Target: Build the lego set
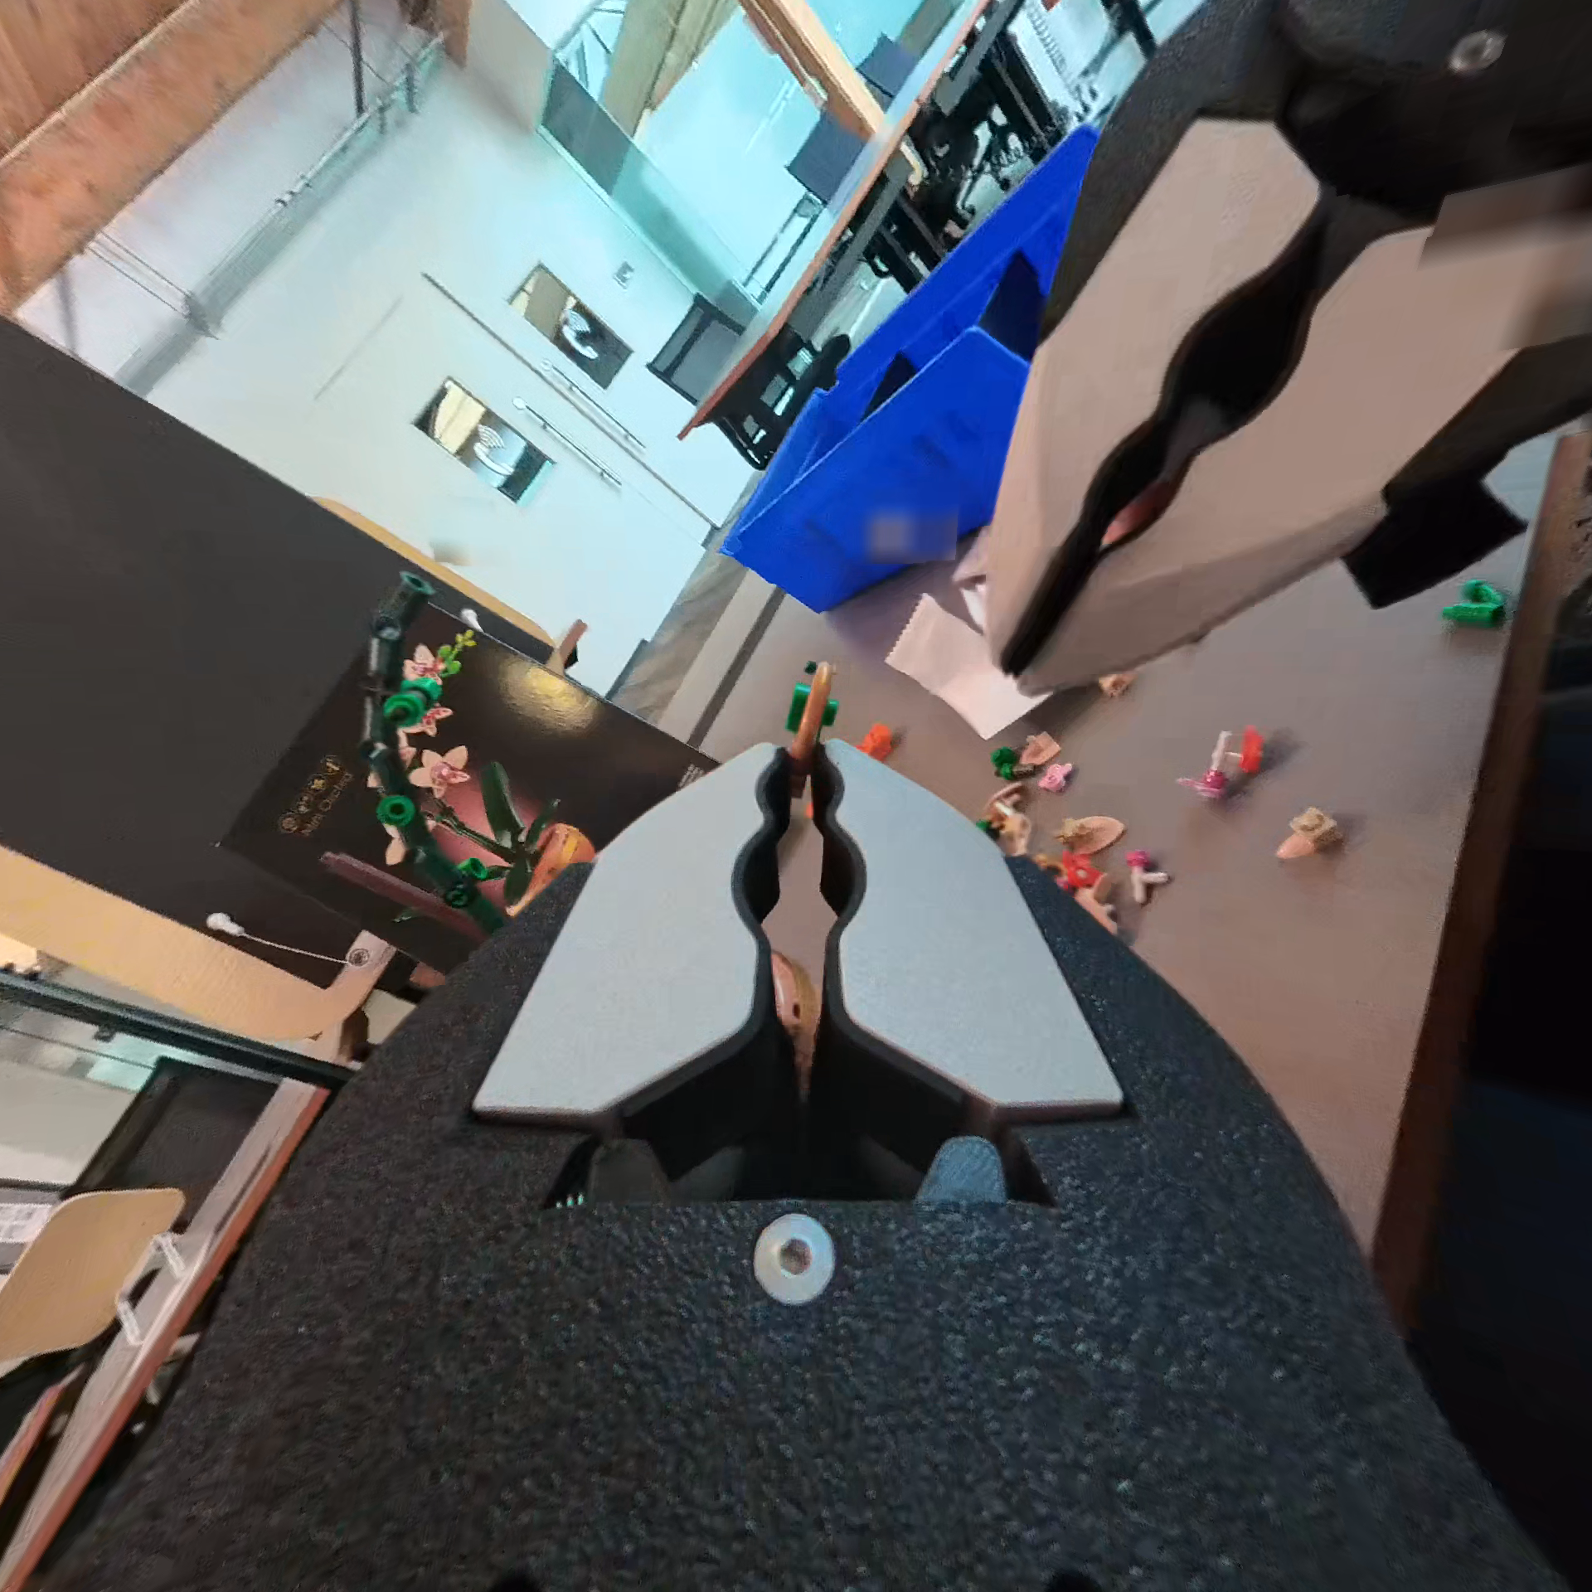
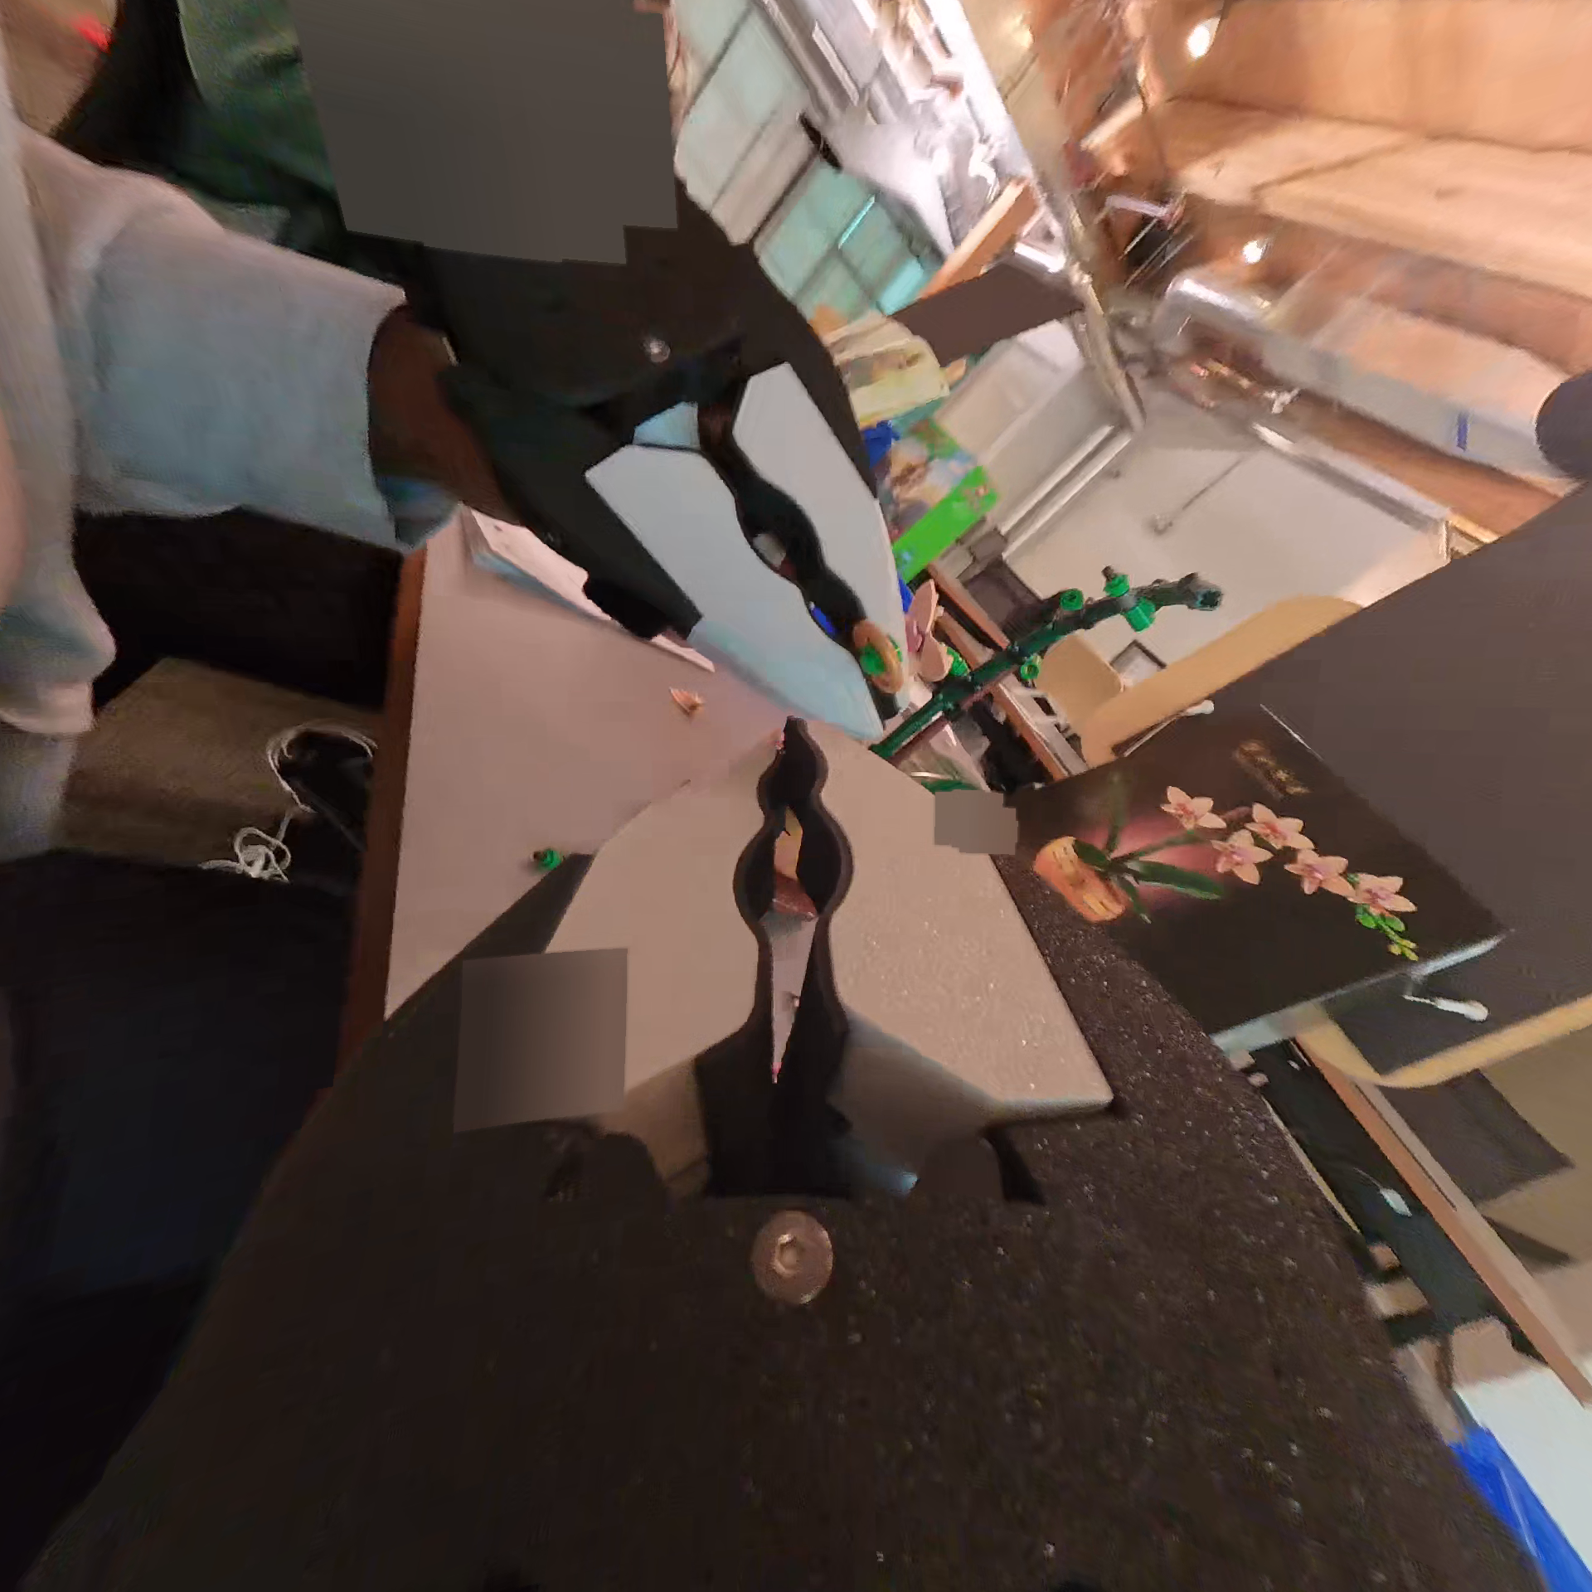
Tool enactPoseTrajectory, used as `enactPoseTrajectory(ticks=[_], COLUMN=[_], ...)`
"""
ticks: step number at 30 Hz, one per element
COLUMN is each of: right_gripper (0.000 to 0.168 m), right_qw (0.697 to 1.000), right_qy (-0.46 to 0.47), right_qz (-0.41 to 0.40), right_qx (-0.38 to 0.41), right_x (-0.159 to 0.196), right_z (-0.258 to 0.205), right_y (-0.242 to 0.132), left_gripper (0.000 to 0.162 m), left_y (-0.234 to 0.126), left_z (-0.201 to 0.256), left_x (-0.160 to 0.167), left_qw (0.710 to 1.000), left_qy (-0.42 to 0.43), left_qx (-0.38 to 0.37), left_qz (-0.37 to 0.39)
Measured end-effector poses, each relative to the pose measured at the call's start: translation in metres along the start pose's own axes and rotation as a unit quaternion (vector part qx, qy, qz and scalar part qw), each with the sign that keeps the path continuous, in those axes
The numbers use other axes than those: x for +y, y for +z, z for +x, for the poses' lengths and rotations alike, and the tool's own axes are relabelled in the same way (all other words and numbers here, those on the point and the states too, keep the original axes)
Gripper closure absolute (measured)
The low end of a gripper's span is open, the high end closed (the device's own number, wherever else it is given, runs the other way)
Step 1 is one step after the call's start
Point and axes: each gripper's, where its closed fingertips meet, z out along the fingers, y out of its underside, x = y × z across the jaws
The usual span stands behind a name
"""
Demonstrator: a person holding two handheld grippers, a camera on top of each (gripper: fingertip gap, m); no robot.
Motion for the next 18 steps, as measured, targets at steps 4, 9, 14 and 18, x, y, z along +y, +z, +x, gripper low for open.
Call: enactPoseTrajectory(ticks=[4, 9, 14, 18], right_gripper=[0.155, 0.142, 0.16, 0.158], right_qw=[0.998, 0.983, 0.953, 0.947], right_qy=[-0.046, -0.157, -0.279, -0.286], right_qz=[-0.025, -0.097, -0.114, -0.109], right_qx=[0.025, -0.01, -0.025, -0.101], right_x=[-0.001, 0.016, 0.019, 0.017], right_z=[0.009, 0.007, 0.009, -0.001], right_y=[0.005, 0.015, 0.019, 0.014], left_gripper=[0.158, 0.158, 0.158, 0.158], left_y=[0.005, 0.009, 0.01, 0.008], left_z=[0.009, 0.019, 0.024, 0.031], left_x=[0.006, 0.007, 0.005, 0.001], left_qw=[0.995, 0.98, 0.963, 0.942], left_qy=[0.086, 0.187, 0.259, 0.331], left_qx=[-0.003, 0.003, 0.02, 0.039], left_qz=[-0.041, -0.065, -0.069, -0.05])
